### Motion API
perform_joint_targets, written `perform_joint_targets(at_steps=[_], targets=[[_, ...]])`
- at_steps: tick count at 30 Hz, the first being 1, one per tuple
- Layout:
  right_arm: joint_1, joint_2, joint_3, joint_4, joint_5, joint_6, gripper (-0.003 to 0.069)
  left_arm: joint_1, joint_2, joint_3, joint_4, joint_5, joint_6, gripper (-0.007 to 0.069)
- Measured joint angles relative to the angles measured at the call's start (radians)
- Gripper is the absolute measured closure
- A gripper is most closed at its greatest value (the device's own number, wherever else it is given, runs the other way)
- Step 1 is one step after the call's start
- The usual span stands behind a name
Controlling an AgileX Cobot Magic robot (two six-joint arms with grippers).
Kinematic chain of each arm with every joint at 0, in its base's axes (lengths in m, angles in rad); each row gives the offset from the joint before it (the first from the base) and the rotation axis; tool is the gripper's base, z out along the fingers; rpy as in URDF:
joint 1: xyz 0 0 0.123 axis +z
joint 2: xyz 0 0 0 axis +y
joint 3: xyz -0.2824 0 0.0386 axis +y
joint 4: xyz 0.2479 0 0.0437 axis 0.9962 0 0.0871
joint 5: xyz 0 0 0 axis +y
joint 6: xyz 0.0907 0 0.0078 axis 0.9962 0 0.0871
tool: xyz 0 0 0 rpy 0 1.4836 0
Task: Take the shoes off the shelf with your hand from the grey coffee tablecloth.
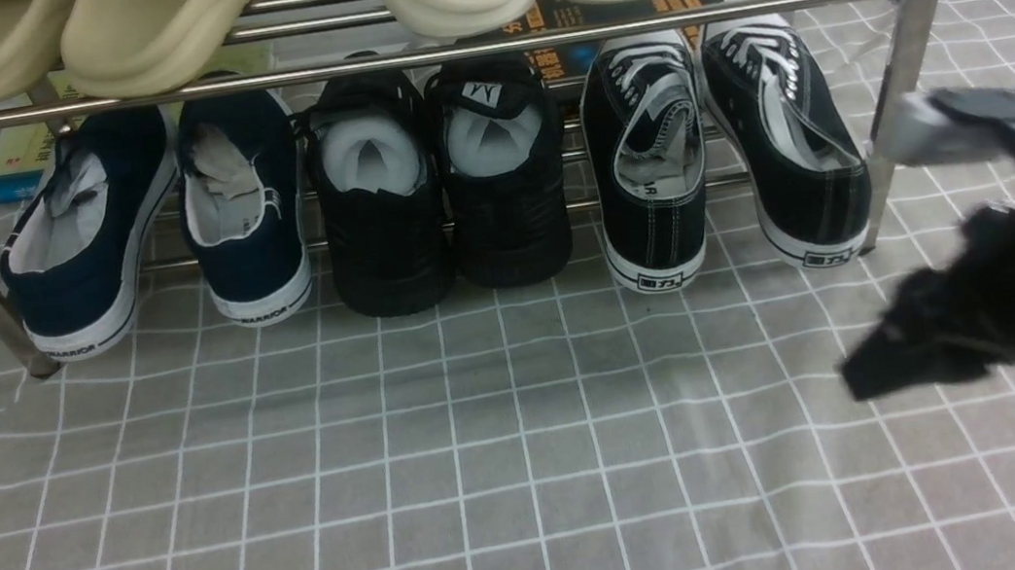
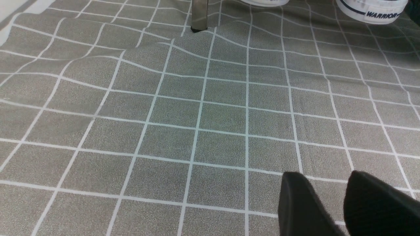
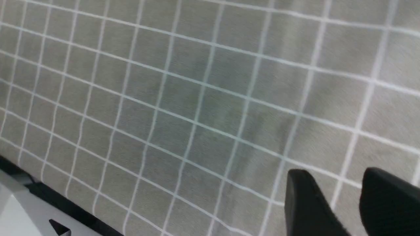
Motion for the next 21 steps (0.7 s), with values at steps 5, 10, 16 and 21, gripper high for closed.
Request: perform_joint_targets(at_steps=[5, 10, 16, 21], targets=[[0.130, 0.153, -0.248, -0.205, 0.022, 0.154, 0.0364, 0.000, 0.000, 0.000, 0.008, 0.000, 0.000, 0.0384], [0.227, 0.291, -0.487, -0.479, 0.080, 0.346, 0.0358, 0.000, 0.000, 0.000, 0.009, 0.000, 0.000, 0.0384], [0.289, 0.432, -0.687, -0.652, 0.091, 0.467, 0.0289, 0.000, 0.000, 0.000, 0.009, 0.000, 0.000, 0.0384], [0.293, 0.517, -0.735, -0.669, 0.054, 0.488, 0.0184, 0.000, 0.000, 0.000, 0.009, 0.000, 0.000, 0.0384]])
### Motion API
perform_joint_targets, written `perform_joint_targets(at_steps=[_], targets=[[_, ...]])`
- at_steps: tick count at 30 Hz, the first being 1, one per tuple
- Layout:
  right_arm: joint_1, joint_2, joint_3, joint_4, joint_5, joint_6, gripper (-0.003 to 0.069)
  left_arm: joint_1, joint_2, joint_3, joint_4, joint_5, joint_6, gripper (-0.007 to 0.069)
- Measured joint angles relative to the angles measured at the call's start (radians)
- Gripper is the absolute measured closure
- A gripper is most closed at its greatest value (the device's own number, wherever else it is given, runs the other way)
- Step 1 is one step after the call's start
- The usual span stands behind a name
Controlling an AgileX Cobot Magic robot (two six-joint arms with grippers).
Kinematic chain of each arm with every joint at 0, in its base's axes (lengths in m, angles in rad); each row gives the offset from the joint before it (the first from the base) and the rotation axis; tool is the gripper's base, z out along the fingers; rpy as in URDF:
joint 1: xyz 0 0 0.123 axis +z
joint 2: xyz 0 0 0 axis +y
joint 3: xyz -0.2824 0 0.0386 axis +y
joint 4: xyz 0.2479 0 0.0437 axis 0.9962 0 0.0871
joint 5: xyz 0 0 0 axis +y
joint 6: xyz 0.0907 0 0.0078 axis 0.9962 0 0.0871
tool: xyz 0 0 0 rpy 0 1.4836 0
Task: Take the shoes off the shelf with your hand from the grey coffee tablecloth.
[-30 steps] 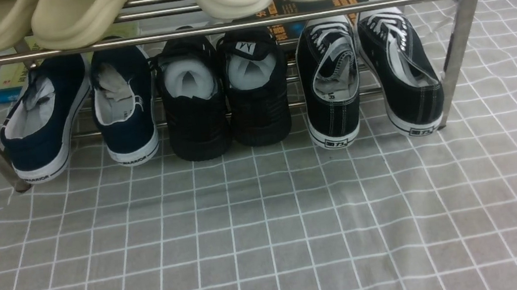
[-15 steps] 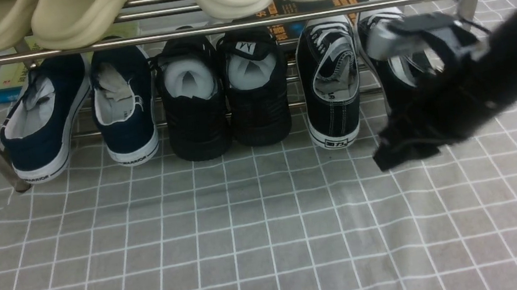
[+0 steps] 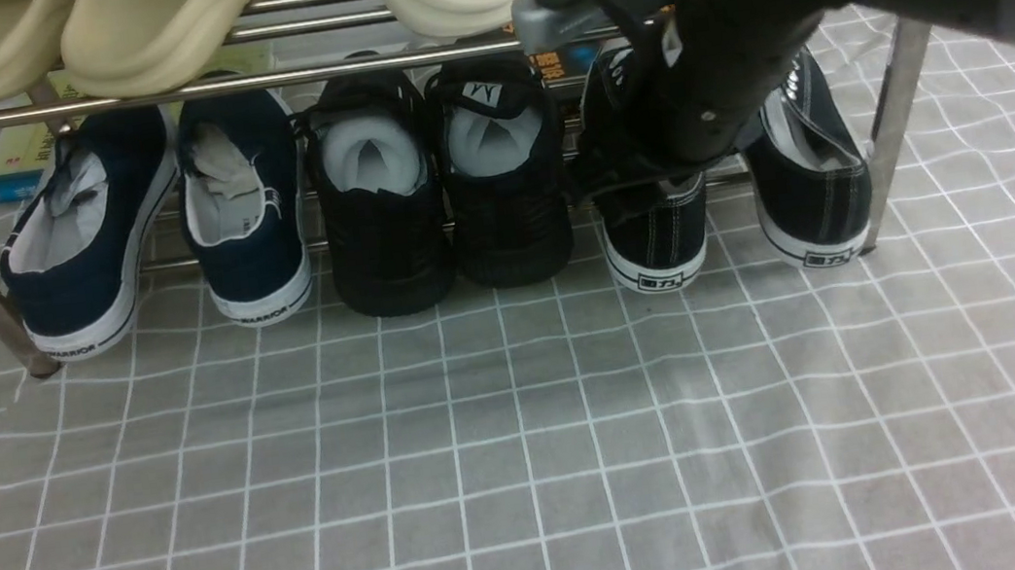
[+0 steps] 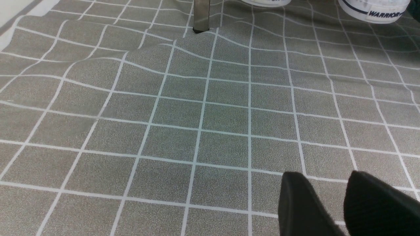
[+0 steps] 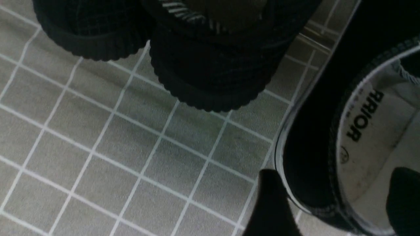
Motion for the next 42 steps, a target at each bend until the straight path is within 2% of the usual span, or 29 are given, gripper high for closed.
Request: perform_joint_targets(at_steps=[4, 8, 10, 12, 14, 15, 16, 18, 29, 37, 42], targets=[[0.000, 0.049, -0.004, -0.023, -0.054, 0.010, 0.0131, 0.000, 0.000, 0.000, 0.000, 0.000, 0.000, 0.0384], [0.000, 0.078, -0.004, -0.045, -0.075, 0.010, 0.0134, 0.000, 0.000, 0.000, 0.000, 0.000, 0.000, 0.0384], [0.000, 0.093, -0.004, -0.061, -0.077, 0.010, 0.0166, 0.000, 0.000, 0.000, 0.000, 0.000, 0.000, 0.0384], [0.000, 0.103, -0.004, -0.074, -0.076, 0.010, 0.0270, 0.000, 0.000, 0.000, 0.000, 0.000, 0.000, 0.0384], [0.000, 0.104, -0.006, -0.076, -0.072, 0.010, 0.0417, 0.000, 0.000, 0.000, 0.001, 0.000, 0.000, 0.0384], [0.000, 0.104, -0.006, -0.075, -0.070, 0.010, 0.0450, 0.000, 0.000, 0.000, 0.001, 0.000, 0.000, 0.0384], [0.001, 0.104, -0.012, -0.070, -0.057, 0.010, 0.0562, 0.000, 0.000, 0.000, 0.002, 0.000, 0.000, 0.0384], [0.001, 0.104, -0.022, -0.059, -0.019, 0.009, 0.0642, 0.000, 0.000, 0.000, 0.002, 0.000, 0.000, 0.0384], [0.001, -0.060, -0.031, 0.058, 0.292, -0.086, 0.0648, 0.000, 0.000, 0.000, 0.002, 0.000, 0.000, 0.0384], [0.044, -0.169, 0.029, 0.075, 0.329, -0.091, 0.0645, 0.000, 0.000, 0.000, 0.003, 0.000, 0.000, 0.0384], [0.146, -0.277, 0.209, 0.087, 0.332, -0.048, 0.0645, 0.000, 0.000, 0.000, 0.003, 0.000, 0.000, 0.0384]])
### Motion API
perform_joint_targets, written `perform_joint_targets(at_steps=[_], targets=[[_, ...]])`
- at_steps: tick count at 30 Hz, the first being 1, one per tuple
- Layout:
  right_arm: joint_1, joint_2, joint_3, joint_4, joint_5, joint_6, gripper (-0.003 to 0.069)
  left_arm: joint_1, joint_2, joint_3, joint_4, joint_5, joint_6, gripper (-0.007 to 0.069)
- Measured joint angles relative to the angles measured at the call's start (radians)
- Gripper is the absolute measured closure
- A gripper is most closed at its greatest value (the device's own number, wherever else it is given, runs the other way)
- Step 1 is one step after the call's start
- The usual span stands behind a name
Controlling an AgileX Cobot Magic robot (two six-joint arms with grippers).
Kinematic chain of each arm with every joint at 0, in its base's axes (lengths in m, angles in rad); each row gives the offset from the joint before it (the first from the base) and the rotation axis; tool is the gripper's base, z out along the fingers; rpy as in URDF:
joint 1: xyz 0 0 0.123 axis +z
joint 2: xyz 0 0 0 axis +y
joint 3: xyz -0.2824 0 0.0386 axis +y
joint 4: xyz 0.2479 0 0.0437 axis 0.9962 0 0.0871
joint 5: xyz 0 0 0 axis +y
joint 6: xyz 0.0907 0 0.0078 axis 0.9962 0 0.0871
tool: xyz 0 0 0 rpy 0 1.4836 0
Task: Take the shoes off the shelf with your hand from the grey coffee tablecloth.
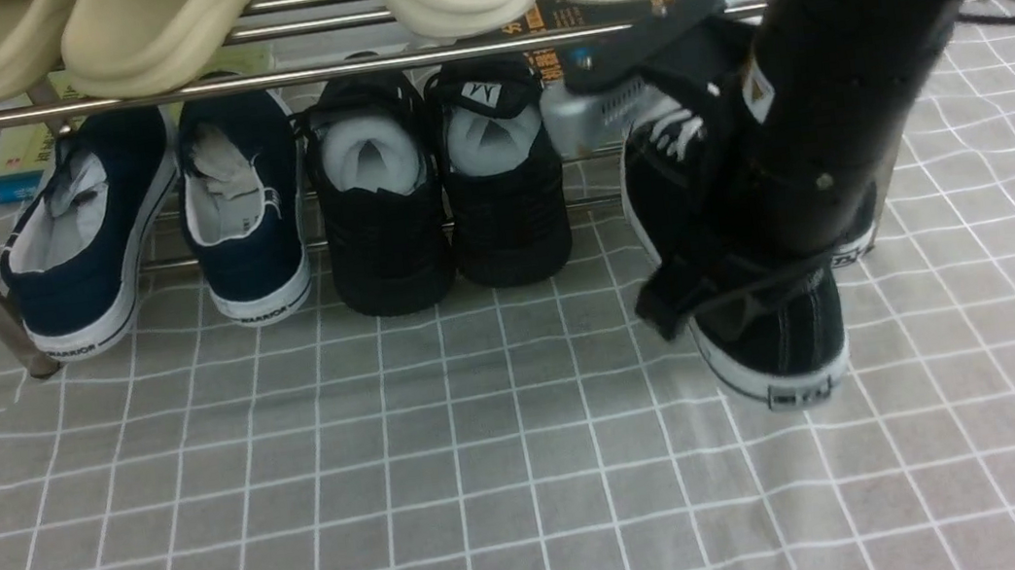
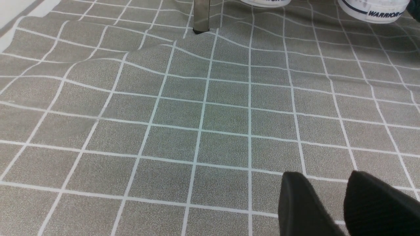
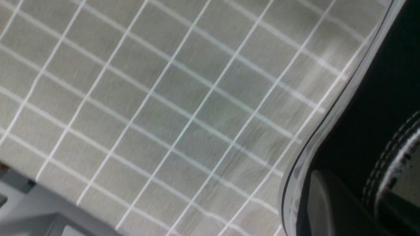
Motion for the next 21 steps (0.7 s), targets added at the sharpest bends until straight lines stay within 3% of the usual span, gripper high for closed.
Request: perform_joint_targets(at_steps=[5, 11, 21], targets=[[0.064, -0.095, 0.165, 0.009, -0.030, 0.065, 0.0645, 0.000, 0.000, 0.000, 0.000, 0.000, 0.000, 0.0384], [0.116, -0.145, 0.362, 0.007, -0.227, 0.117, 0.0642, 0.000, 0.000, 0.000, 0.000, 0.000, 0.000, 0.0384], [0.120, -0.075, 0.415, -0.043, -0.379, 0.118, 0.0639, 0.000, 0.000, 0.000, 0.000, 0.000, 0.000, 0.0384]])
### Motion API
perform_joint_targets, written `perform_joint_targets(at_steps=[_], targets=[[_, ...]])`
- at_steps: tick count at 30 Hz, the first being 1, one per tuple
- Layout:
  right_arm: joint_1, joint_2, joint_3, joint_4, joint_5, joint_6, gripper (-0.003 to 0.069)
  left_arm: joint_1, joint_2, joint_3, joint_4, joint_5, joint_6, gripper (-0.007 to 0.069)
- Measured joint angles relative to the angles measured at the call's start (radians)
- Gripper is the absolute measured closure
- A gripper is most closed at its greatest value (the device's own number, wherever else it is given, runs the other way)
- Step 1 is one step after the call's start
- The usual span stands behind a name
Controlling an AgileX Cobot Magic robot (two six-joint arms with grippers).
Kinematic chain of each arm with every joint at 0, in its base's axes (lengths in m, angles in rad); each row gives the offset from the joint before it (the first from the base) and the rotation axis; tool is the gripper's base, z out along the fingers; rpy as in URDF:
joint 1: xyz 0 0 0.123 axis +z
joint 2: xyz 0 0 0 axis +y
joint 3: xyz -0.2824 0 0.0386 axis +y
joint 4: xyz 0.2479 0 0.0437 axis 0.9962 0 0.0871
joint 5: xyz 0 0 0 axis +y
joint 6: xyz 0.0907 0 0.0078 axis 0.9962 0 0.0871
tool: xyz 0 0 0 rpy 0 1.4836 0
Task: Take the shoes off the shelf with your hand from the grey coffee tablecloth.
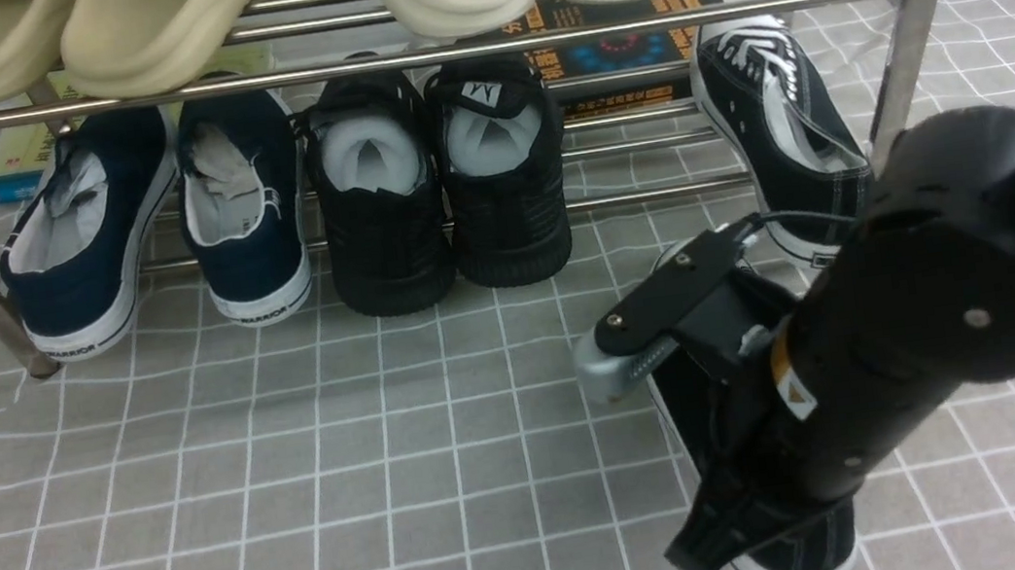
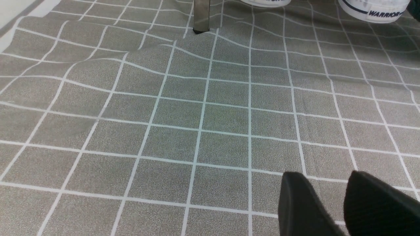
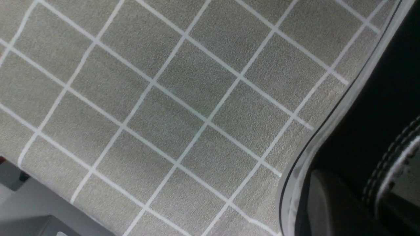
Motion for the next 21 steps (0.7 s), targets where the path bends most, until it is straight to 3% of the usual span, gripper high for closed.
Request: perform_joint_targets(at_steps=[8, 14, 17, 21], targets=[[0.003, 0.053, 0.000, -0.025, -0.058, 0.000, 0.0601, 0.000, 0.000, 0.000, 0.000, 0.000, 0.000, 0.0384], [0.003, 0.066, -0.005, -0.024, -0.061, 0.000, 0.0426, 0.000, 0.000, 0.000, 0.000, 0.000, 0.000, 0.0384], [0.003, 0.045, -0.059, -0.027, 0.025, -0.009, 0.0309, 0.000, 0.000, 0.000, 0.000, 0.000, 0.000, 0.0384], [-0.008, -0.007, -0.166, -0.076, 0.137, -0.044, 0.0281, 0.000, 0.000, 0.000, 0.000, 0.000, 0.000, 0.0384]])
